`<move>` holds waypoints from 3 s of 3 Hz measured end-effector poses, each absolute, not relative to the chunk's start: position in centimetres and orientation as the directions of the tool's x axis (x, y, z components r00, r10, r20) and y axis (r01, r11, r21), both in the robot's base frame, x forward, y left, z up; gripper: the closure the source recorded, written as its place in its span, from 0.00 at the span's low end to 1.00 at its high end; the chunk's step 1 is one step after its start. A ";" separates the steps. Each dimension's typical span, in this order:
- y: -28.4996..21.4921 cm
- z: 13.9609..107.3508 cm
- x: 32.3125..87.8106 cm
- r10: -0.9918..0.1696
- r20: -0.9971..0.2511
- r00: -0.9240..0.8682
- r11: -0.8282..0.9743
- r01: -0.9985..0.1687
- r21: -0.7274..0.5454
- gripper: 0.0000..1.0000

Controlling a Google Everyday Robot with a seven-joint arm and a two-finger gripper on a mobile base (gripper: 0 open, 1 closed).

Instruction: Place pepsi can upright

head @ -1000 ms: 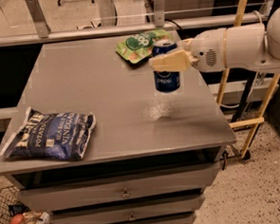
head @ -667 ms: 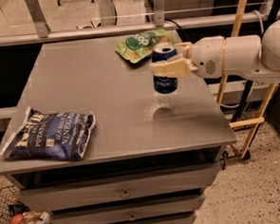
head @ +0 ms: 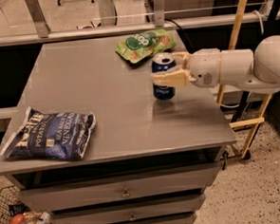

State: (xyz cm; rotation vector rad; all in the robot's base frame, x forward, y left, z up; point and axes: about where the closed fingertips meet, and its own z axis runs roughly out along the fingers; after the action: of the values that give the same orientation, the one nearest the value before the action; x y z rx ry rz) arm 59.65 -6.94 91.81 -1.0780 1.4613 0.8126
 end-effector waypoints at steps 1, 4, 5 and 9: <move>-7.4 90.8 60.1 -0.137 -0.991 -0.002 0.352 -0.935 -0.047 1.00; -8.0 89.0 60.7 -0.027 -0.999 -0.022 0.362 -0.932 0.010 1.00; -8.0 89.3 60.7 -0.027 -0.999 -0.022 0.362 -0.932 0.010 0.83; -7.7 89.3 60.6 -0.028 -0.999 -0.021 0.357 -0.934 0.010 0.00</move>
Offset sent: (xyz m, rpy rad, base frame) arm 0.0149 -0.0209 -0.0273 0.1918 0.0496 -0.0126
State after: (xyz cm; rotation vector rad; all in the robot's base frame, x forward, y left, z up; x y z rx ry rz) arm 60.62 -7.68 89.32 -0.9498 1.3937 0.9319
